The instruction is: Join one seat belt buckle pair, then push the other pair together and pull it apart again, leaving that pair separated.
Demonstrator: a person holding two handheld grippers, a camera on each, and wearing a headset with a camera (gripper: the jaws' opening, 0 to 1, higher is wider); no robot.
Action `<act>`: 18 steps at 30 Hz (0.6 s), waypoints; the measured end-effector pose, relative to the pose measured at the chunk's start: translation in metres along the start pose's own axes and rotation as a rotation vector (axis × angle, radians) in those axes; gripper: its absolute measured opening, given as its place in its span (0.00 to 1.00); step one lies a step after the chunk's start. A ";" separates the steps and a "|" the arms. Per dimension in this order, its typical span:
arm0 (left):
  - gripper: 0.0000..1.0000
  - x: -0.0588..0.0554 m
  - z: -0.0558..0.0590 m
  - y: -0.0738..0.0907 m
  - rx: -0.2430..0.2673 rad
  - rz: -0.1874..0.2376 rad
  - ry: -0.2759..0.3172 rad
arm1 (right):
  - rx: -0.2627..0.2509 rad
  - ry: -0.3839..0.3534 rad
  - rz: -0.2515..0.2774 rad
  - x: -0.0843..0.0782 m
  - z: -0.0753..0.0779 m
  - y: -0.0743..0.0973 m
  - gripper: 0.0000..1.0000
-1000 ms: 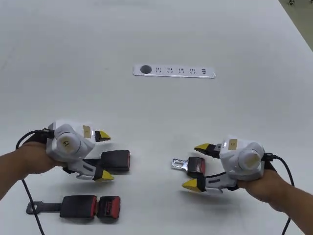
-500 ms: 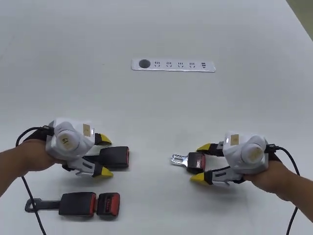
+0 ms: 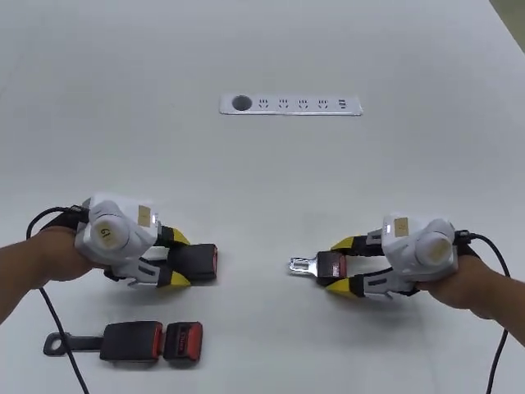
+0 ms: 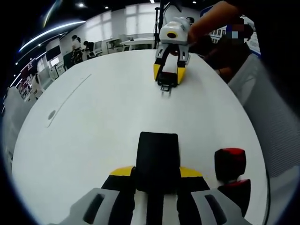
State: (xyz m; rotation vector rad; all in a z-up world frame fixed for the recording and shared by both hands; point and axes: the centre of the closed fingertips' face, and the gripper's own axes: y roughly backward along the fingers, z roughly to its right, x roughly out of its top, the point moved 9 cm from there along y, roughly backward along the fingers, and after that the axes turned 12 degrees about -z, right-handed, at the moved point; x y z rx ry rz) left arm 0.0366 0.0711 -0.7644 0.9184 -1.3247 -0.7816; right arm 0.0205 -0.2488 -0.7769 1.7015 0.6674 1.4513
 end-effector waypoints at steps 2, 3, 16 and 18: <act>0.35 0.000 0.000 0.000 -0.002 -0.002 -0.006 | 0.002 0.005 0.014 -0.001 0.000 0.000 0.35; 0.35 0.000 0.000 0.000 -0.005 -0.004 -0.010 | 0.009 0.005 0.025 -0.003 0.001 0.000 0.35; 0.34 0.000 0.000 0.001 -0.030 -0.020 -0.040 | 0.005 -0.012 0.080 -0.005 0.000 -0.002 0.35; 0.34 0.000 0.000 0.000 -0.030 -0.022 -0.039 | 0.004 -0.014 0.083 -0.004 -0.001 -0.002 0.35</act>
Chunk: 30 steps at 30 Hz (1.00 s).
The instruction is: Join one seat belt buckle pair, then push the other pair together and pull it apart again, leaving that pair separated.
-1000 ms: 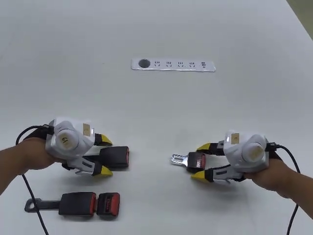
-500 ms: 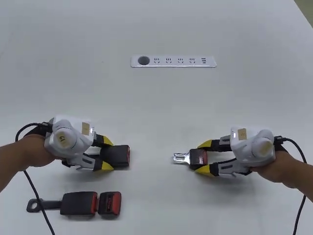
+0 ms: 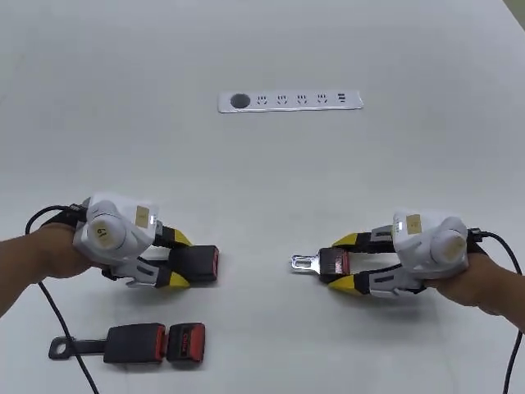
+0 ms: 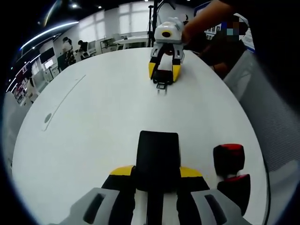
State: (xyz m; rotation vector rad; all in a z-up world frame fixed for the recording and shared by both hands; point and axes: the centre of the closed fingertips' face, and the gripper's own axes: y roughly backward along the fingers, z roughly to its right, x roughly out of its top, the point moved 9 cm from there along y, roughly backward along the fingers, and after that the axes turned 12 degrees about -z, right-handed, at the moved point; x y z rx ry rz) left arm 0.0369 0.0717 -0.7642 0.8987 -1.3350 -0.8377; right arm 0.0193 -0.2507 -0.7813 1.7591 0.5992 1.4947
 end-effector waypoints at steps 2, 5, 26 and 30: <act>0.34 0.000 0.000 0.000 0.000 -0.002 -0.001 | 0.001 0.000 0.003 0.000 0.001 -0.002 0.35; 0.35 0.001 0.000 0.001 0.000 -0.005 0.003 | 0.005 0.004 0.006 0.004 0.000 -0.004 0.35; 0.34 0.003 -0.001 0.002 -0.005 -0.029 -0.006 | 0.018 0.011 0.050 0.039 -0.008 -0.037 0.35; 0.34 0.004 -0.001 0.002 -0.005 -0.035 -0.006 | 0.019 0.016 0.053 0.046 -0.008 -0.043 0.35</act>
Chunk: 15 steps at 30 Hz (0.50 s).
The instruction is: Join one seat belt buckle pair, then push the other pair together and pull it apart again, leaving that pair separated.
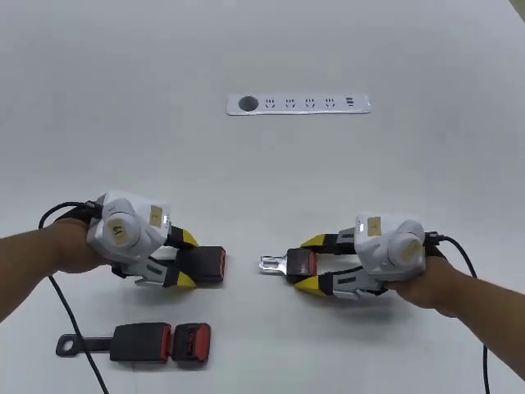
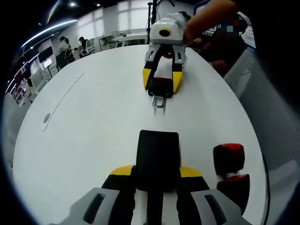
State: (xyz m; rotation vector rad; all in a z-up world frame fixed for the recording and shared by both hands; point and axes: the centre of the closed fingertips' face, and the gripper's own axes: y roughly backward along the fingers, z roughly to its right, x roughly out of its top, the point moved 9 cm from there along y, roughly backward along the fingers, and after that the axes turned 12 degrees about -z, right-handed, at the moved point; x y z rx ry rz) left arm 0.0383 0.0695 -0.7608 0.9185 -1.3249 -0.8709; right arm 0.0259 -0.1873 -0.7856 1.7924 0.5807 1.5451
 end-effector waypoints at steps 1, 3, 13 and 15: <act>0.35 0.000 0.000 0.000 0.000 -0.001 0.001 | 0.000 -0.001 -0.001 0.002 -0.001 -0.002 0.35; 0.35 0.000 0.000 0.000 0.001 -0.007 0.000 | -0.002 -0.002 -0.004 0.006 -0.002 -0.005 0.35; 0.34 -0.002 -0.004 -0.002 0.001 -0.022 -0.006 | -0.003 0.025 -0.012 0.028 -0.006 -0.026 0.35; 0.34 -0.004 -0.004 -0.003 0.001 -0.025 -0.006 | -0.003 0.033 -0.017 0.032 -0.006 -0.030 0.35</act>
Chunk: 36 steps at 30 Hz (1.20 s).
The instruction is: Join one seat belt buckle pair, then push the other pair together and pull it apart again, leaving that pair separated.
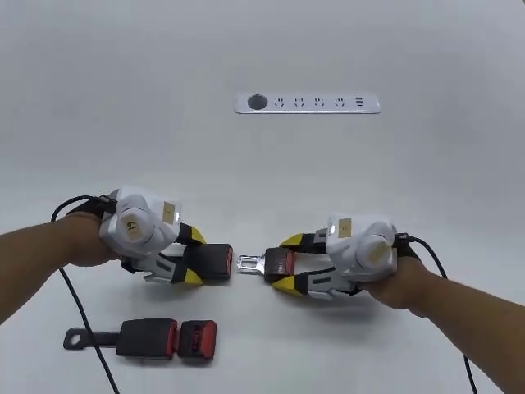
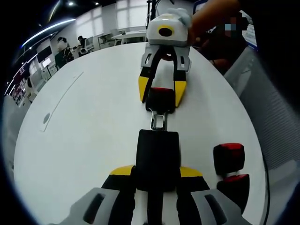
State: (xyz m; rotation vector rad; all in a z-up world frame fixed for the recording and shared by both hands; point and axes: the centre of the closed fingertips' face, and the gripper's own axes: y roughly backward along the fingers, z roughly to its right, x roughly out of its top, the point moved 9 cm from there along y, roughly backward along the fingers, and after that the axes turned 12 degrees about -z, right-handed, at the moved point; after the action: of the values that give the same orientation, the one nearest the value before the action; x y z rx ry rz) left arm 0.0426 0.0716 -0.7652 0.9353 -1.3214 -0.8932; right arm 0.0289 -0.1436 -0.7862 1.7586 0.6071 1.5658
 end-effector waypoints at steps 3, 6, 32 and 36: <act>0.34 -0.001 -0.001 -0.001 0.000 -0.002 0.001 | 0.000 0.011 -0.002 0.005 0.000 -0.005 0.35; 0.34 -0.002 -0.002 -0.002 0.000 -0.010 -0.001 | -0.002 0.014 -0.004 0.009 -0.001 -0.008 0.35; 0.34 0.014 -0.001 0.001 -0.007 -0.086 -0.080 | -0.016 -0.028 -0.016 0.033 -0.009 -0.024 0.35; 0.34 0.012 -0.002 0.000 -0.008 -0.094 -0.085 | -0.027 -0.029 -0.042 0.038 -0.012 -0.026 0.35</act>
State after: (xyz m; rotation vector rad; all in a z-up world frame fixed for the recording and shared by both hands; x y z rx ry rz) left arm 0.0451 0.0603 -0.7610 0.9683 -1.3536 -1.0192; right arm 0.0263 -0.0963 -0.7808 1.7346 0.6017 1.5105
